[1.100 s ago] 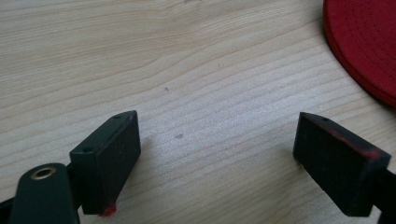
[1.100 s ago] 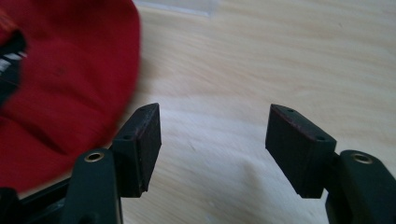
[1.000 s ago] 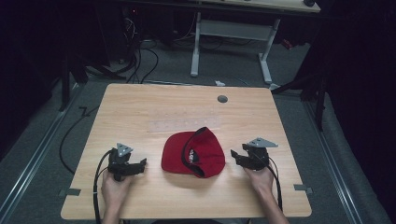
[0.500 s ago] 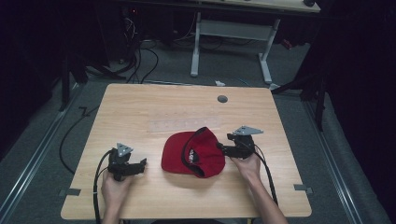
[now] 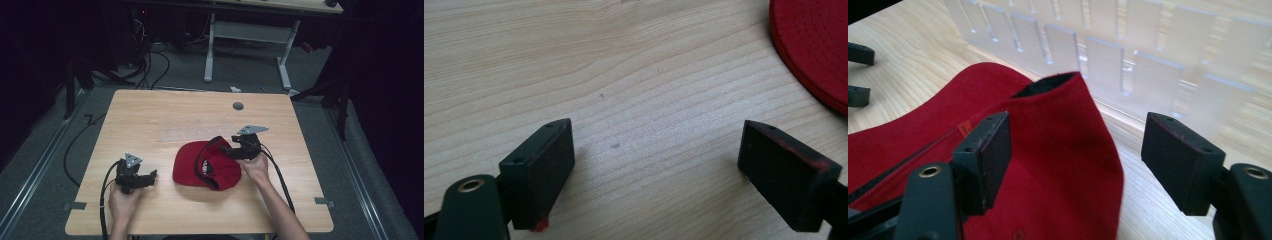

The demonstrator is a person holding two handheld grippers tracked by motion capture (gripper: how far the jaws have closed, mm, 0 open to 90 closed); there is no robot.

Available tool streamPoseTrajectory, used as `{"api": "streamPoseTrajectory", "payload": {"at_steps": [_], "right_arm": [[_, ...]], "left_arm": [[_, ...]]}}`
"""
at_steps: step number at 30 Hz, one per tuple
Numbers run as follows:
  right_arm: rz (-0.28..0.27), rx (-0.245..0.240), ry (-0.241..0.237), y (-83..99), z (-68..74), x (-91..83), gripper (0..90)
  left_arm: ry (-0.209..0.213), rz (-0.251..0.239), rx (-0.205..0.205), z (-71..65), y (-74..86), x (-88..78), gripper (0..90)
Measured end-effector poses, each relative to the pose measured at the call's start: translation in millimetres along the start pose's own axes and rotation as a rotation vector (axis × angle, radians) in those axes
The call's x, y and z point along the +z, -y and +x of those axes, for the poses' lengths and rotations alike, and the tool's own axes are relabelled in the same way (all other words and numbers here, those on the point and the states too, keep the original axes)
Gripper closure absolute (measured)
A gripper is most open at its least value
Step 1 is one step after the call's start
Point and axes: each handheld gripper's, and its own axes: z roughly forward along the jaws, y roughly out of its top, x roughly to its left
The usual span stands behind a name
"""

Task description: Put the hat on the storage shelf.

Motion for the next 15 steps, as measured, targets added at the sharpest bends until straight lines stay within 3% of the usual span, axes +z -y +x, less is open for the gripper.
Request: {"api": "streamPoseTrajectory", "payload": {"at_steps": [6, 10, 15], "right_arm": [[0.009, 0.000, -0.035, -3.9, -0.3, 11.7, 27.6], [0.023, -0.012, -0.027, -9.2, 3.5, 20.5, 28.5], [0.031, 0.006, -0.050, -7.7, 3.2, 28.2, 29.5]], "left_arm": [[0.000, 0.001, 0.000, 0.0, -0.1, 0.2, 15.1], [0.000, 0.001, 0.000, -0.1, -0.2, 0.4, 15.1], [0.000, 0.001, 0.000, -0.1, -0.2, 0.4, 15.2]]}}
